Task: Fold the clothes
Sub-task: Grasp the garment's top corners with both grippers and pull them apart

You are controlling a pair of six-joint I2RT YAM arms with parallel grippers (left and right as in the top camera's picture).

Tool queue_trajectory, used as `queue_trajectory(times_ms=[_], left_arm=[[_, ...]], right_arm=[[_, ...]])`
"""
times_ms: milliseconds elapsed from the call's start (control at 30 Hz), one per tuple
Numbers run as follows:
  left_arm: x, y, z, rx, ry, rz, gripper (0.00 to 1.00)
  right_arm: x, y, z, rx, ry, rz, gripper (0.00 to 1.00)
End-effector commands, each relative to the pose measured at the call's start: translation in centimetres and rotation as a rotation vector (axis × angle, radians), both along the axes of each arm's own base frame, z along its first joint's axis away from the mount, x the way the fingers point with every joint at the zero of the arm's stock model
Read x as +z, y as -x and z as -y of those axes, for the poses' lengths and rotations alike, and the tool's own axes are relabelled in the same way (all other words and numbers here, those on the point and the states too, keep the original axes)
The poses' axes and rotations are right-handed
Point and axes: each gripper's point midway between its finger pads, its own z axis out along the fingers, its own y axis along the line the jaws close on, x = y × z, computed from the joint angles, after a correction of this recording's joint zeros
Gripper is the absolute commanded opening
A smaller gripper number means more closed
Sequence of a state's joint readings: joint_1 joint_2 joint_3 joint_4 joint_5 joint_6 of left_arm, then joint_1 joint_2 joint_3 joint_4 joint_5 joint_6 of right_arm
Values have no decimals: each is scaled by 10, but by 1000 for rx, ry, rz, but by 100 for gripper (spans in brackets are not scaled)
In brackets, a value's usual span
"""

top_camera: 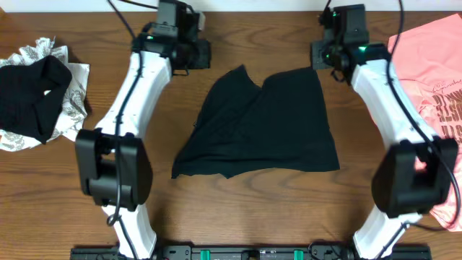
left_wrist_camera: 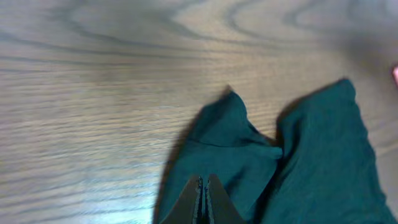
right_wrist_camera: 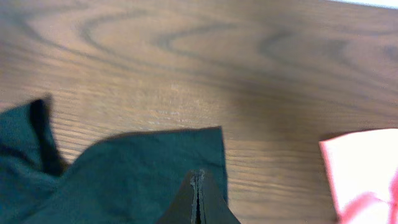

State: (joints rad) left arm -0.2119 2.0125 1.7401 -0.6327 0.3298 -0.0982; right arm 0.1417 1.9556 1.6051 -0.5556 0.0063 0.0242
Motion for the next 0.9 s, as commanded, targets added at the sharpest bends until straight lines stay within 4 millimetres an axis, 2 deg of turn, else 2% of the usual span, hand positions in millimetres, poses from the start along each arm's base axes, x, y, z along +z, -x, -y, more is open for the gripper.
queue_trajectory(times_ms=[0,100,200,300,500,700,867], left_arm=[[-28,0,12,-83,-55,-19,6],[-42,-3,18,-117,-69,-16,6],[-50,-8,20,-118,-68,-13,6],[-55,-10,22,-121,-64,-12,6],[-71,-4,37,-162,-32,-48,6],[-80,-10,45,-172,-29,-29,6],[-87,-13,51,-183,-16,-22,6]], right_arm=[[-49,-4,-7,55,8,-81,1],[-74,-5,-15,104,-5,-117,1],[-86,-3,-16,106,-5,-139,1],[-88,-3,-15,108,-3,-145,1],[-89,-3,-15,108,-3,-146,1],[-92,-2,-15,108,-2,-150,1],[-103,-1,-15,107,0,-173,1]])
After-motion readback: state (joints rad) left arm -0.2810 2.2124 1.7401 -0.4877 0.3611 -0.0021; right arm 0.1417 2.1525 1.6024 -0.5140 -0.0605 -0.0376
